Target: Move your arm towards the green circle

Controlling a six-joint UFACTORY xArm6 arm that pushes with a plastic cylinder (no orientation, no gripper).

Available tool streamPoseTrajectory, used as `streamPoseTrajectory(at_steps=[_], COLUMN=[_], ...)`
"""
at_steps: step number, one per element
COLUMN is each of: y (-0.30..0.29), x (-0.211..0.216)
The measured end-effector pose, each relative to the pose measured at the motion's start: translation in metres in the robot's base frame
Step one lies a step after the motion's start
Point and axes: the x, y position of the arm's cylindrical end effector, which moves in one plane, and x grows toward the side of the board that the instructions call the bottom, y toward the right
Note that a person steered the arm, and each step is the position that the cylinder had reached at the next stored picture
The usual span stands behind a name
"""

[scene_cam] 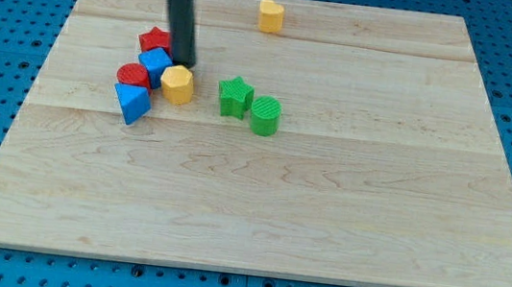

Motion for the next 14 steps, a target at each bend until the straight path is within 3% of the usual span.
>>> streamPoseTrajectory(at_steps=[1,2,3,5,6,7,10,11,13,14], y=[0.027,-0.007,-0.074,-0.025,0.100,0.200,0.219,0.244,0.339,0.279], x=[-0.033,-0.051,-0.022,-0.037,-0.055,-0.041,-0.029,-0.029,0.023,0.053])
